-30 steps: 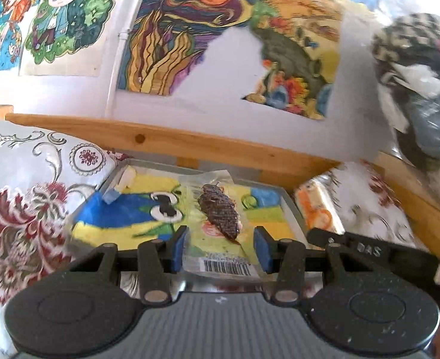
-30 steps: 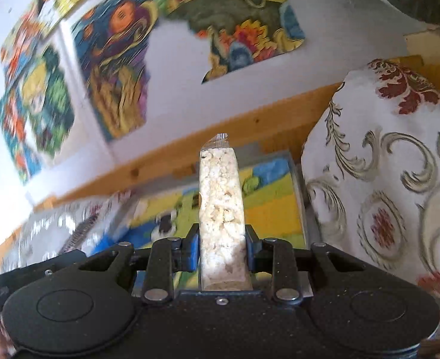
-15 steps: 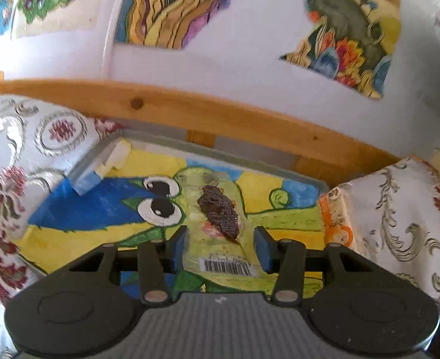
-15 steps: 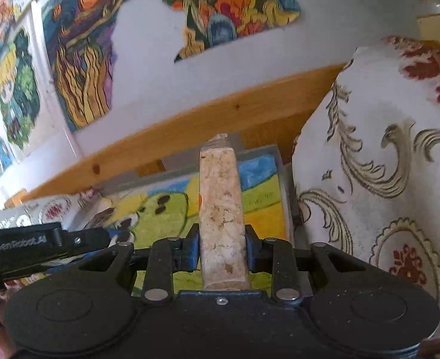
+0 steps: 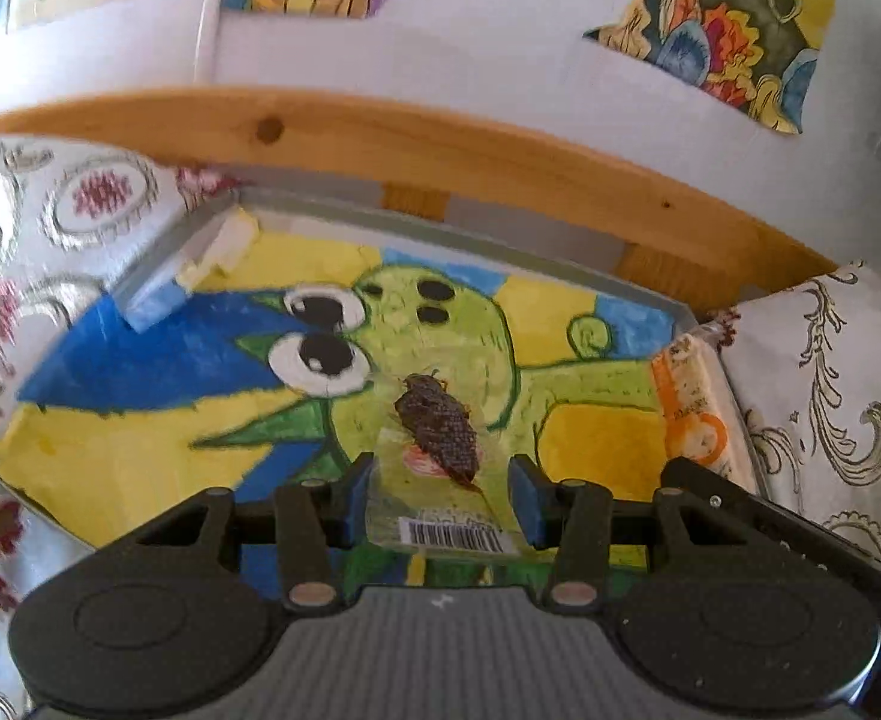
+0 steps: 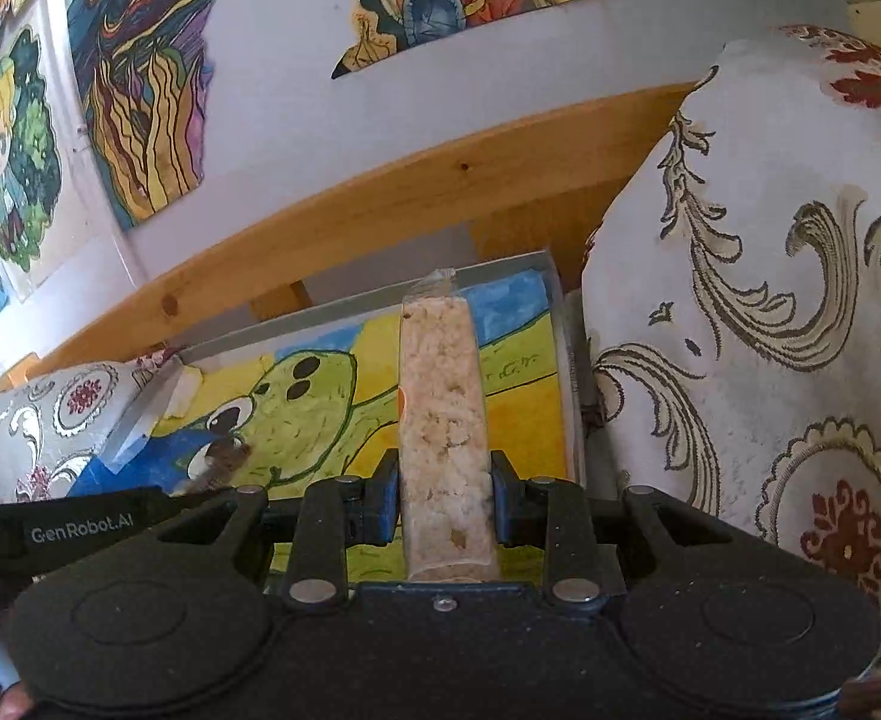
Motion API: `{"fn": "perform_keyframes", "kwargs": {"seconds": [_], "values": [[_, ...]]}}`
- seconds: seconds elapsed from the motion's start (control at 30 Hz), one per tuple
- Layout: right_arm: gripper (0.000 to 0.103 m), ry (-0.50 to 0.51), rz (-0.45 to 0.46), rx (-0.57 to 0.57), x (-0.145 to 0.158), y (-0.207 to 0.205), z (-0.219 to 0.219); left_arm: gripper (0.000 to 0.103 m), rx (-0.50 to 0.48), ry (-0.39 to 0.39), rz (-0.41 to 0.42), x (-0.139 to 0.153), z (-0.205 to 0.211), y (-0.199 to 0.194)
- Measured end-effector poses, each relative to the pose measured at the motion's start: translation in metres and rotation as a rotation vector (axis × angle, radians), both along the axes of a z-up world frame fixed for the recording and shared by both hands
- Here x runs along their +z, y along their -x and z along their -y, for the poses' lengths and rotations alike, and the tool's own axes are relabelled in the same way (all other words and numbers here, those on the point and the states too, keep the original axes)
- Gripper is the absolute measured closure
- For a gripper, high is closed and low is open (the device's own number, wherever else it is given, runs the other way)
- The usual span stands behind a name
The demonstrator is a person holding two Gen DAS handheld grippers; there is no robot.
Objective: Organize snacks
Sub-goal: 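Carry the jerky pack in the left tool and lower it into the grey tray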
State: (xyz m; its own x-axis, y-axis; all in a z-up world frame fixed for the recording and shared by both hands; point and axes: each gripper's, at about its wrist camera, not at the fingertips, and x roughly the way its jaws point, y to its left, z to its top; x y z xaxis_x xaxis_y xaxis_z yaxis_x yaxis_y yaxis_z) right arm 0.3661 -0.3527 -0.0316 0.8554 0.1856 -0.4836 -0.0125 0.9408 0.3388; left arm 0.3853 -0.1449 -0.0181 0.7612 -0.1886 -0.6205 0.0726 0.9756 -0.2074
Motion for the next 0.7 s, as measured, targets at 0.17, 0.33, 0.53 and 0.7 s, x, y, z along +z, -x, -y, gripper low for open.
{"fn": "perform_keyframes", "kwargs": {"seconds": [0.17,0.33,0.53,0.7], "values": [[0.067,0.007,0.004,0.004,0.000,0.000,-0.001,0.051,-0.002,0.040,-0.027,-0.002,-0.006,-0.002],[0.054,0.033,0.015,0.007,0.001,0.001,-0.006,0.028,0.041,0.093,-0.032,0.001,-0.019,0.003],[0.024,0.068,0.078,-0.004,0.014,0.019,-0.010,0.012,0.091,0.124,0.017,0.015,-0.034,0.023],[0.008,0.077,0.136,-0.024,0.028,0.047,-0.011,0.001,0.148,0.118,0.087,0.035,-0.044,0.050]]}}
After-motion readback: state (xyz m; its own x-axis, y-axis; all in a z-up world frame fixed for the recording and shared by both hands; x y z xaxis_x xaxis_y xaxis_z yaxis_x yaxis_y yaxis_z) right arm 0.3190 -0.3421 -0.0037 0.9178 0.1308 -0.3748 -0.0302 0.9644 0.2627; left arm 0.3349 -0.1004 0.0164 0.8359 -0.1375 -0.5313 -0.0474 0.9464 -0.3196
